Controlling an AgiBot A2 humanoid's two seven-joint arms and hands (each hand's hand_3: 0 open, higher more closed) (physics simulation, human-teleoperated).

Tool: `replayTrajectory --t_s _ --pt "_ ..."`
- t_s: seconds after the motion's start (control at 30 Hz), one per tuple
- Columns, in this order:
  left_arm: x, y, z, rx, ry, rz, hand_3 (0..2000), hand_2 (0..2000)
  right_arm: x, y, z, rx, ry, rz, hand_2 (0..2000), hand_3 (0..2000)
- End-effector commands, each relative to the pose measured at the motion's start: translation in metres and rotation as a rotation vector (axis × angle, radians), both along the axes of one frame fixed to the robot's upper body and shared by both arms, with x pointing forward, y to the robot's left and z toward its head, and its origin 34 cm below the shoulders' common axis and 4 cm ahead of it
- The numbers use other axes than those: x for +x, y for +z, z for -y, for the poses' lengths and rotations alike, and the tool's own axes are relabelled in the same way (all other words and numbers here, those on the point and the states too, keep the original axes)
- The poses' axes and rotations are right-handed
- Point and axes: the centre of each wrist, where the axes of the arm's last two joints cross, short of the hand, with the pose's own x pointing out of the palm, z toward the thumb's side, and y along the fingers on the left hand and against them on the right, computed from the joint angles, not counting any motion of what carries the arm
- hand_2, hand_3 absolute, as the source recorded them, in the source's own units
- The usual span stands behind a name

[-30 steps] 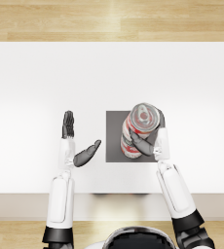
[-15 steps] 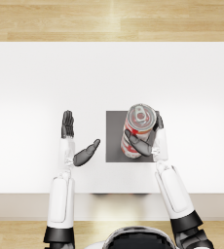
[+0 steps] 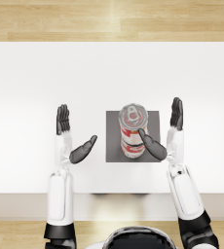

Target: Pick up the red can on the left and place it in the middle, then pick up the red can on the right and place it on top of the can in the middle

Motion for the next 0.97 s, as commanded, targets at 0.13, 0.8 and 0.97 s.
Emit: replayTrajectory --t_s 0.13,0.8,0.97 --pt "0.009 0.066 -0.037 -0.019 0.121 0.215 0 0 -0.002 0.048 0.073 0.197 -0.239 0.16 0 0" --pt "0.008 0.042 -0.063 -0.067 0.213 0.134 0 0 0.008 0.008 0.101 0.005 -0.103 0.281 0 0" --pt "0.008 0.042 -0.063 -0.067 0.213 0.134 0 0 0.008 0.007 0.101 0.005 -0.103 0.282 0 0"
